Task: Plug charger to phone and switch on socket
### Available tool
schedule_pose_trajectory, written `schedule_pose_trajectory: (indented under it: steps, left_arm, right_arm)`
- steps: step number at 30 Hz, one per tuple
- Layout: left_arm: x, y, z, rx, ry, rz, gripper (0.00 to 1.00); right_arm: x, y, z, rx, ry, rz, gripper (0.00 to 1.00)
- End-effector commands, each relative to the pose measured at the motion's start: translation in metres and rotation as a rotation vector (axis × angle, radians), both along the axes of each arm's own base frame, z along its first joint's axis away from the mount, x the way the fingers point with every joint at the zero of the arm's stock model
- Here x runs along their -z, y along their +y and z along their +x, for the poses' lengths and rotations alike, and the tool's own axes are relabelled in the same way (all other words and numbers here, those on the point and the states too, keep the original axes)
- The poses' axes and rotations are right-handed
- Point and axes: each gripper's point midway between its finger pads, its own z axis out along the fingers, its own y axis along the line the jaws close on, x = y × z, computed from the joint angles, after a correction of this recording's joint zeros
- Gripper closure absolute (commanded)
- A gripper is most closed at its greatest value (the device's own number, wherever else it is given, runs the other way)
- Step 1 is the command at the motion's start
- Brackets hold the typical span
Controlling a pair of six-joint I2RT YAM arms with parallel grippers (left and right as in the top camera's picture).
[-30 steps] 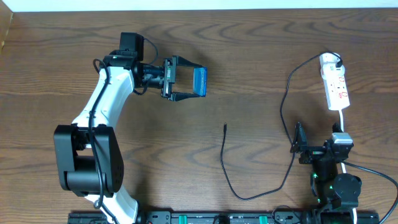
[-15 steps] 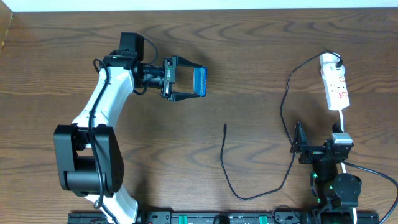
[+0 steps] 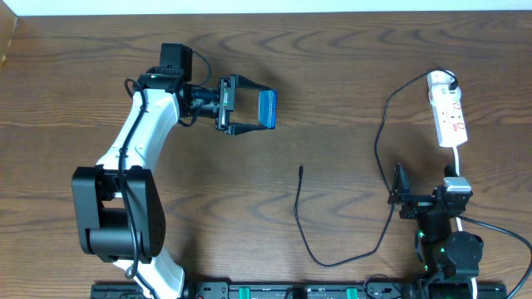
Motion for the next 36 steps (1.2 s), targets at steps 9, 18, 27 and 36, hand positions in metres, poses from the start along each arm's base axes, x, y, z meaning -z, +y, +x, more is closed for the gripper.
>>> schedule_pose_trajectory:
  steps: [9, 18, 27, 36]
  left_arm:
    - [-0.032, -0.004, -0.004, 0.035, -0.042, -0.101, 0.92]
    - [-0.034, -0.004, -0.005, 0.040, -0.044, -0.114, 0.93]
    - [-0.034, -0.004, -0.005, 0.040, -0.044, -0.114, 0.93]
    - [-0.034, -0.004, -0.005, 0.040, -0.045, -0.114, 0.93]
  right_arm:
    - [0.001, 0.001, 0.000, -0.004, 0.001, 0.008, 0.01]
    - [0.001, 0.001, 0.000, -0.004, 0.000, 0.008, 0.01]
    - [0.001, 0.001, 0.000, -0.004, 0.000, 0.008, 0.01]
    - [0.001, 0.001, 0.000, -0.004, 0.000, 0.008, 0.01]
